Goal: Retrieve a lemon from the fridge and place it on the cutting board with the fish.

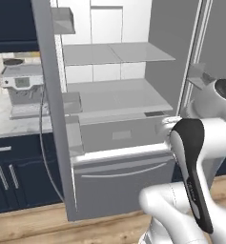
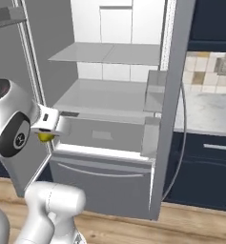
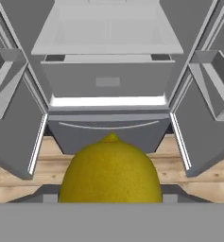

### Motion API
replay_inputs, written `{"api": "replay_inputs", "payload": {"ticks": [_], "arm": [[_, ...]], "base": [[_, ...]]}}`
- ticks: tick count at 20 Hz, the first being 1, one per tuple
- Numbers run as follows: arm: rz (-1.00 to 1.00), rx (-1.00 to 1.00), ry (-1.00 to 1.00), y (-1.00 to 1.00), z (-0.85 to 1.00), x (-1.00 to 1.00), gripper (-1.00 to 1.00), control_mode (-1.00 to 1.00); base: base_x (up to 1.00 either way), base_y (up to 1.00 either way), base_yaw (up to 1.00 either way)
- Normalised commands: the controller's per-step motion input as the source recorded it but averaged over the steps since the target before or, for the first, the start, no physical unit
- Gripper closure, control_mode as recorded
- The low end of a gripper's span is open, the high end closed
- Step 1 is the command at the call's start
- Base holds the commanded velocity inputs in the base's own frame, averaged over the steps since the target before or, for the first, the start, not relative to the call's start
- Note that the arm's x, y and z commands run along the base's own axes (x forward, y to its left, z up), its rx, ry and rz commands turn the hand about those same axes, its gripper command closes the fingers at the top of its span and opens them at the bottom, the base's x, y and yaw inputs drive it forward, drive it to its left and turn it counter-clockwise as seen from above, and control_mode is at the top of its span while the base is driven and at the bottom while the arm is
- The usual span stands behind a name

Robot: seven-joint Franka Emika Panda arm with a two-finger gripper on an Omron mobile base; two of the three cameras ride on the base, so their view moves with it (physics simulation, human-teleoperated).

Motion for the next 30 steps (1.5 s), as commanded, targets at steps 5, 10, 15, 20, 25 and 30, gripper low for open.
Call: {"api": "replay_inputs", "payload": {"ticks": [5, 10, 15, 20, 25, 30], "arm": [[0.0, 0.0, 0.0, 0.0, 0.0, 0.0, 1.0, 1.0], [0.0, 0.0, 0.0, 0.0, 0.0, 0.0, 1.0, 1.0], [0.0, 0.0, 0.0, 0.0, 0.0, 0.0, 1.0, 1.0], [0.0, 0.0, 0.0, 0.0, 0.0, 0.0, 1.0, 1.0], [0.0, 0.0, 0.0, 0.0, 0.0, 0.0, 1.0, 1.0], [0.0, 0.0, 0.0, 0.0, 0.0, 0.0, 1.0, 1.0]], "base": [[-0.51, 0.63, 0.1], [-0.36, 0.93, 0.07], [-0.12, 0.98, -0.05], [-0.04, 1.0, -0.08], [0.01, 1.0, -0.03], [0.22, 1.0, 0.0]]}}
